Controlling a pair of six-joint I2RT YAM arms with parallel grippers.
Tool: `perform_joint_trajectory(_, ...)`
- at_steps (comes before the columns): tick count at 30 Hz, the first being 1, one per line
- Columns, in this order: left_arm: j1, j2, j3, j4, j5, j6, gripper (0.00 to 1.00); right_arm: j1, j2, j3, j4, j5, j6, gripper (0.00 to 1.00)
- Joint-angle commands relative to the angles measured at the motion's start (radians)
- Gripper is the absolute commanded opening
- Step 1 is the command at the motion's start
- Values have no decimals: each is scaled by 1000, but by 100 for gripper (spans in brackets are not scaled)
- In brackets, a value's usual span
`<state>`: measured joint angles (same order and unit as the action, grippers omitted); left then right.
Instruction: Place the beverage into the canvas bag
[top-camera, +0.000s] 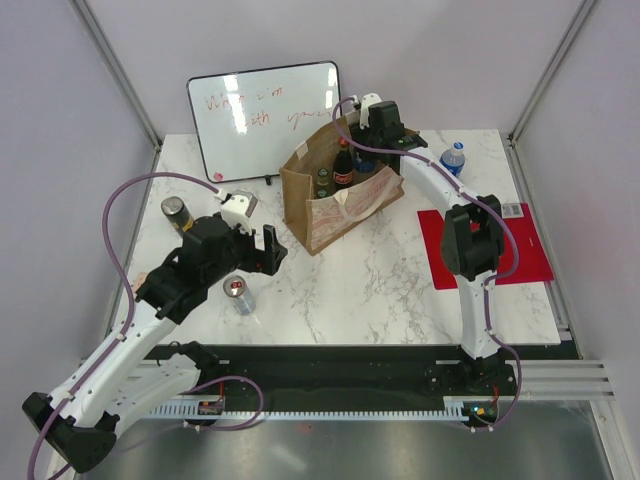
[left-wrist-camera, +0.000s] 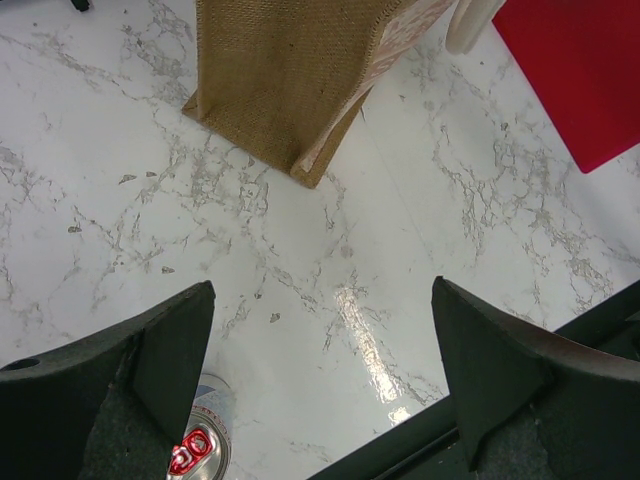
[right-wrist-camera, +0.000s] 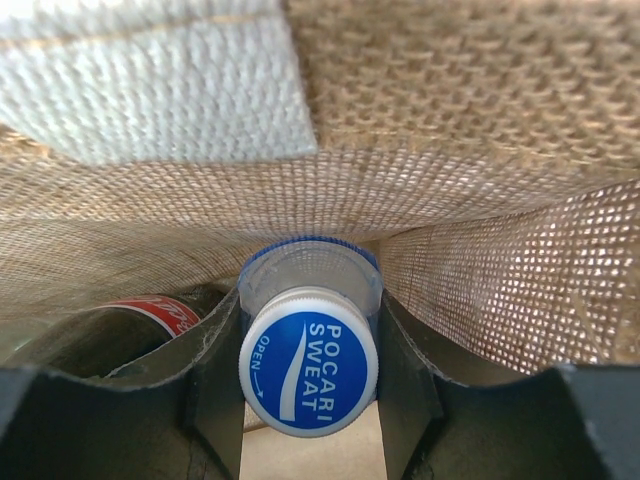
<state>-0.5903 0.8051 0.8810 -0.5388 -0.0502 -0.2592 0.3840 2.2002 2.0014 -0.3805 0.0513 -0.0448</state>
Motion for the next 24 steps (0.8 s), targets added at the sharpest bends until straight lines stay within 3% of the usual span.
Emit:
perform_joint_trajectory(1, 3, 0, -4, 40, -5, 43, 96, 1, -8, 16, 140, 2, 19, 16)
perform_joint_trajectory(5, 3, 2, -4, 40, -4, 43, 96, 3, -28, 37, 166, -1, 29, 14)
perform_joint_trajectory(6, 3, 5, -5, 39, -4, 43, 96, 3, -27, 45, 164, -7, 37, 17)
perform_joint_trajectory(8, 3, 3, -4, 40, -5, 43, 96, 3, -26, 53, 158, -7, 43, 34)
perform_joint_trajectory(10, 3, 0, -4, 40, -7, 43, 96, 3, -25, 45, 154, -5, 45, 42)
perform_joint_trajectory(19, 3, 8, -4, 40, 3, 43, 96, 4, -76, 19, 149, 13, 45, 59)
perform_joint_trajectory(24, 3, 3, -4, 40, -3, 43, 96, 3, -123, 20, 138, 28, 45, 64)
